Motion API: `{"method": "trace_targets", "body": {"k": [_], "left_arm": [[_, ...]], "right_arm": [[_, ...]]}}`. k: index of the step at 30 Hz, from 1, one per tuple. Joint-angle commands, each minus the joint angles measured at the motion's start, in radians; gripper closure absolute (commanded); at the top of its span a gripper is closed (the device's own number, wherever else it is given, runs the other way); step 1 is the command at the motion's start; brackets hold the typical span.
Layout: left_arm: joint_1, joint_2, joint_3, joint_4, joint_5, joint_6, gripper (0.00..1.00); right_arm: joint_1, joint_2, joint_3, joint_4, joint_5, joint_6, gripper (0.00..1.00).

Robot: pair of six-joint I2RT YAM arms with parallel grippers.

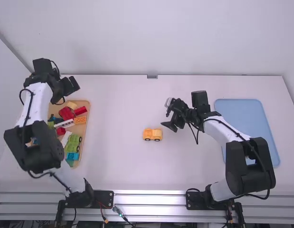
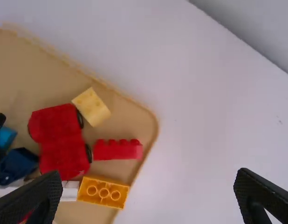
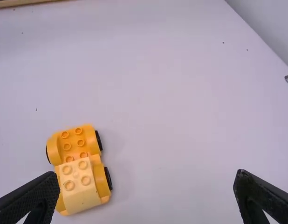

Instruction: Assemble lego blocks to make yellow taxi

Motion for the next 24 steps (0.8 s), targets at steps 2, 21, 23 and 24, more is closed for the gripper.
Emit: {"method": "trace_targets", "body": {"k": [2,21,23,24], "left_arm": [[0.000,0.183,0.187,-0.117,-0.044,-0.117,0.01],[-0.004,0.512,0.408,-0.189,-0.093,-0.224,0.36],[-0.004,0.512,0.406,-0.191,-0.113,-0.229,0.36],[-0.004,0.512,0.405,-0.193,-0.124,-0.242,0.35]], "right_arm": [[-0.002,-0.004,0.008,0.008,-0.002,0.061,0.01],[-0.002,-0.004,0.008,0.002,0.042,0.114,0.01],[-0.002,-0.004,0.008,0.002,0.042,0.114,0.01],[-0.002,-0.004,0.008,0.002,0.042,0.114,0.01]]}}
